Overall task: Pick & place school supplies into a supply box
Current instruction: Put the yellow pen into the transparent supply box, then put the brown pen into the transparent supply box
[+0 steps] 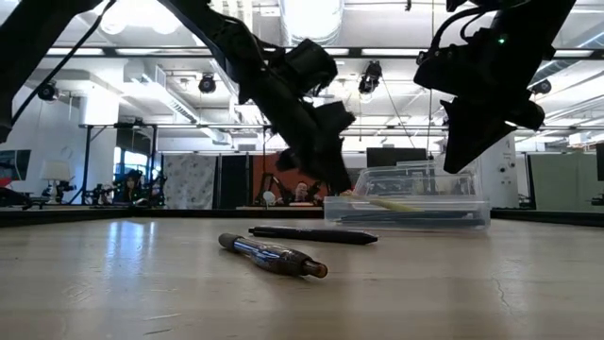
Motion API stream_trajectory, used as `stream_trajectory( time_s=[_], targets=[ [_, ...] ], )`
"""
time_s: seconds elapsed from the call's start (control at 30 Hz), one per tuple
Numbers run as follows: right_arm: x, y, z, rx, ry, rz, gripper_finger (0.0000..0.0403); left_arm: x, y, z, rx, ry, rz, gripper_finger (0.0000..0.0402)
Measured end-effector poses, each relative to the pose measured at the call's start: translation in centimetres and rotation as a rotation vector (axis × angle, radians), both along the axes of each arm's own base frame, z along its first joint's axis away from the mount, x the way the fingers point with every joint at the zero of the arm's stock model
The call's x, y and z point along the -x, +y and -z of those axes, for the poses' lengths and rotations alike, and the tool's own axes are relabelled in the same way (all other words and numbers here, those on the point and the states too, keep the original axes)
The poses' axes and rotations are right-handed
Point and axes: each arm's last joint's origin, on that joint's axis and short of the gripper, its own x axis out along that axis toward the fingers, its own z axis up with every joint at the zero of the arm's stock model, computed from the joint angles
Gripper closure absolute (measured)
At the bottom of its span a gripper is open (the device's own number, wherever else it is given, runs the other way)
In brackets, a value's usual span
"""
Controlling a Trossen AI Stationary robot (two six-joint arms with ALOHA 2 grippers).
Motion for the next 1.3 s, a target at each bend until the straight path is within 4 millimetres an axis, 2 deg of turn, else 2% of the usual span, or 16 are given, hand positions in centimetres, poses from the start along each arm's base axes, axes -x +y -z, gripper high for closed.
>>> stream_trajectory(
  time_s=[0.1, 0.2, 0.3, 0.4, 0.47, 0.67, 0.8, 0.97, 1.03, 1.17, 1.3],
  targets=[
    [0.0, 0.0, 0.0, 0.000, 0.001, 0.000, 0.0394, -0.4, -0.4, -0.5, 0.003, -0.043, 0.045, 0.0325],
    [0.0, 0.0, 0.0, -0.001, -0.001, 0.004, 0.0394, -0.4, -0.4, -0.6, -0.032, -0.032, 0.012, 0.0325],
    [0.0, 0.0, 0.0, -0.011, -0.011, 0.029, 0.0394, -0.1, 0.0, -1.0, -0.131, -0.017, -0.069, 0.0325],
    [0.1, 0.0, 0.1, -0.019, -0.021, 0.051, 0.0394, 0.2, 0.6, -1.5, -0.280, 0.009, -0.227, 0.0325],
    [0.1, 0.0, 0.1, -0.025, -0.026, 0.064, 0.0394, 0.4, 1.0, -1.3, -0.305, 0.027, -0.273, 0.0325],
    [0.1, 0.0, 0.1, -0.025, -0.027, 0.064, 0.0394, 0.3, 1.5, -0.3, -0.221, 0.013, -0.210, 0.0325],
    [0.1, 0.0, 0.1, -0.022, -0.022, 0.063, 0.0394, -0.2, 0.7, 1.1, -0.108, 0.009, -0.081, 0.0325],
    [0.2, 0.0, 0.2, -0.021, -0.019, 0.063, 0.0394, -0.5, -0.1, 1.8, -0.086, 0.019, -0.043, 0.0325],
    [0.2, 0.0, 0.2, -0.022, -0.019, 0.066, 0.0394, -0.4, -0.2, 1.3, -0.088, 0.012, -0.040, 0.0325],
    [0.2, 0.0, 0.2, -0.024, -0.018, 0.065, 0.0394, -0.1, -0.1, -1.6, -0.131, -0.050, -0.038, 0.0325],
    [0.1, 0.0, 0.2, -0.025, -0.014, 0.044, 0.0394, 1.2, -0.2, -3.0, -0.154, 0.020, -0.007, 0.0325]
  ],
)
